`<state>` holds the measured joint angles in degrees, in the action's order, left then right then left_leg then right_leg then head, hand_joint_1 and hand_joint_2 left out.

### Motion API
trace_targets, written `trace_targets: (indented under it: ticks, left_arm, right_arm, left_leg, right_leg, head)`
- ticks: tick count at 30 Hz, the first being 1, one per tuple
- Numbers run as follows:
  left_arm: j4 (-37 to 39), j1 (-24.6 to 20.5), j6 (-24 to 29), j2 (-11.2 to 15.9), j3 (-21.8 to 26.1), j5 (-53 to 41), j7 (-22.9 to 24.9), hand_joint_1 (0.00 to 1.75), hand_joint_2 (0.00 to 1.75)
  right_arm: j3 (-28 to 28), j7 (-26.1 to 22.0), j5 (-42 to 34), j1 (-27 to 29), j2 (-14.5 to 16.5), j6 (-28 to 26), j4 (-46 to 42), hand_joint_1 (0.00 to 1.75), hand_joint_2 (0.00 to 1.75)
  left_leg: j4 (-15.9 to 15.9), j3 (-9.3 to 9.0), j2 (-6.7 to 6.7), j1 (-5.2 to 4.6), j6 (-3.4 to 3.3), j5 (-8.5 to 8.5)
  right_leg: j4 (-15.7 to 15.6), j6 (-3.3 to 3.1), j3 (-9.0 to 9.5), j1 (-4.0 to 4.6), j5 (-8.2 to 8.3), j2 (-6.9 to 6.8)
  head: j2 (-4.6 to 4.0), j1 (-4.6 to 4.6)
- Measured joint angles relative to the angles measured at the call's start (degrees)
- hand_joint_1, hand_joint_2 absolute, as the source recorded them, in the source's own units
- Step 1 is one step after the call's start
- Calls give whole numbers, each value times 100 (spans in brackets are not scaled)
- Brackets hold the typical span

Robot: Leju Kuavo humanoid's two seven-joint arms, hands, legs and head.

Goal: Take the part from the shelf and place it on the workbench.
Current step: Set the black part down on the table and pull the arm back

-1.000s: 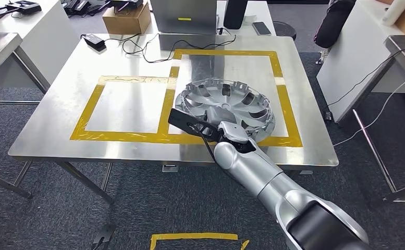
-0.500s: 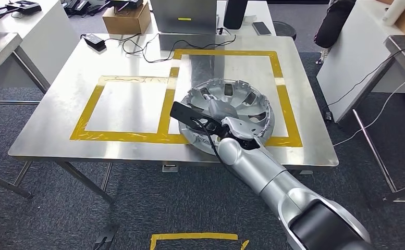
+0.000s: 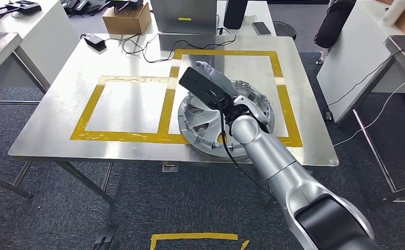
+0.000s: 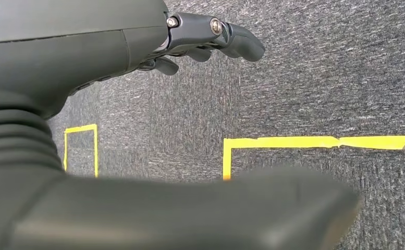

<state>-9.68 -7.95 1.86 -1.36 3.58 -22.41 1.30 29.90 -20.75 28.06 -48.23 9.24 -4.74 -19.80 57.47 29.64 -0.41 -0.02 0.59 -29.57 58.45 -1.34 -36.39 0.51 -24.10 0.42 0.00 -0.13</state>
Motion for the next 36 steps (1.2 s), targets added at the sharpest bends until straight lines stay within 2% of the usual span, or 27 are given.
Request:
trace_targets:
  ticks: [7,10,12,14,16,18,20,21,22,23,24,25,26,27,28,31,32,33,35,36]
  left_arm:
    - [0,12,4,0,24,3,-19,0,0]
    - [0,41,56,2,45,41,-19,0,0]
    - [1,103,123,8,84,89,-7,0,0]
    - [7,214,193,13,140,156,15,0,0]
    - [16,338,230,12,217,225,9,0,0]
    - [23,419,232,13,287,252,-32,0,0]
    - [24,454,223,16,334,238,-67,0,0]
    - [24,460,214,15,346,221,-75,0,0]
    - [24,461,205,11,353,201,-80,0,0]
    - [24,455,197,4,356,180,-84,0,0]
    - [23,441,193,-3,356,156,-88,0,0]
    - [22,420,193,-8,356,135,-91,0,0]
    - [19,395,188,-7,356,111,-92,0,0]
    - [16,370,176,-4,356,91,-91,0,0]
    - [13,352,145,-1,356,78,-90,0,0]
    - [9,333,26,5,356,63,-71,0,0]
    - [9,332,9,9,356,62,-54,0,0]
    - [9,332,3,14,356,62,-36,0,0]
    - [9,333,5,29,356,61,-1,0,0]
    - [9,334,8,38,356,59,6,0,0]
  right_arm:
    - [-276,-45,-44,-1,-15,22,-273,0,0]
    - [-417,-530,-474,83,-58,282,-507,0,0]
    - [-575,-799,-925,261,-166,594,-979,0,0]
    - [-706,-753,-1226,526,-350,793,-1672,0,0]
    - [-776,-649,-1318,801,-561,833,-2341,0,0]
    - [-801,-604,-1267,1050,-755,726,-2833,0,0]
    - [-804,-556,-1147,1287,-917,539,-3152,0,0]
    - [-805,-530,-1089,1384,-982,457,-3252,0,0]
    - [-806,-510,-1043,1455,-1037,394,-3328,0,0]
    - [-807,-500,-1011,1499,-1079,352,-3387,0,0]
    - [-808,-496,-986,1522,-1116,328,-3450,0,0]
    - [-809,-495,-971,1538,-1144,316,-3510,0,0]
    - [-807,-490,-954,1556,-1165,307,-3570,0,0]
    - [-806,-475,-935,1581,-1183,299,-3625,0,0]
    - [-807,-457,-920,1609,-1202,293,-3668,0,0]
    - [-811,-422,-888,1658,-1234,287,-3776,0,0]
    - [-811,-419,-882,1662,-1235,287,-3801,0,0]
    - [-811,-414,-877,1666,-1236,287,-3816,0,0]
    - [-812,-394,-868,1692,-1243,288,-3827,0,0]
    - [-812,-387,-867,1714,-1251,288,-3827,0,0]
  left_leg:
    - [0,-1,0,0,0,0]
    - [12,2,0,-4,-8,-4]
    - [32,7,-3,-15,-39,-15]
    - [24,4,-8,-26,-76,4]
    - [-76,-46,14,14,-109,80]
    - [-169,-84,53,65,-135,143]
    - [-164,-71,68,78,-143,154]
    - [-144,-56,70,89,-140,152]
    - [-115,-34,72,108,-129,147]
    - [-75,-6,73,135,-109,137]
    - [-17,29,74,170,-75,118]
    - [48,70,74,200,-27,92]
    - [109,117,65,220,26,70]
    - [163,153,52,223,79,50]
    - [196,183,35,214,124,43]
    - [233,235,12,223,239,36]
    - [317,279,18,233,261,-49]
    - [506,356,23,233,268,-209]
    - [1189,612,28,210,253,-651]
    - [1518,721,27,193,239,-808]
  right_leg:
    - [0,0,0,0,0,0]
    - [-6,7,1,-5,4,-1]
    - [-16,28,3,-17,11,-5]
    - [-34,61,17,-27,32,-7]
    - [-20,110,14,-20,0,3]
    - [328,176,-134,-27,-257,8]
    - [1059,242,-441,-79,-616,4]
    - [1361,274,-568,-113,-707,2]
    - [1491,308,-617,-147,-700,-2]
    - [1404,346,-560,-179,-597,-8]
    - [1093,392,-384,-216,-423,-19]
    - [721,440,-180,-240,-320,-24]
    - [445,454,-21,-243,-225,-11]
    - [271,433,72,-245,-191,6]
    - [246,381,78,-236,-225,28]
    - [257,184,-6,-237,-206,42]
    - [241,133,-32,-234,-177,40]
    - [222,85,-56,-232,-143,37]
    - [211,25,-123,-202,-78,35]
    - [211,9,-167,-181,-43,33]
  head:
    - [0,0]
    - [0,0]
    - [0,-2]
    - [0,-4]
    - [0,-3]
    - [0,9]
    - [0,18]
    - [0,19]
    - [0,18]
    - [0,19]
    - [0,19]
    - [0,19]
    - [0,28]
    - [0,36]
    - [0,39]
    - [0,19]
    - [0,10]
    - [0,3]
    - [0,-18]
    - [0,-27]
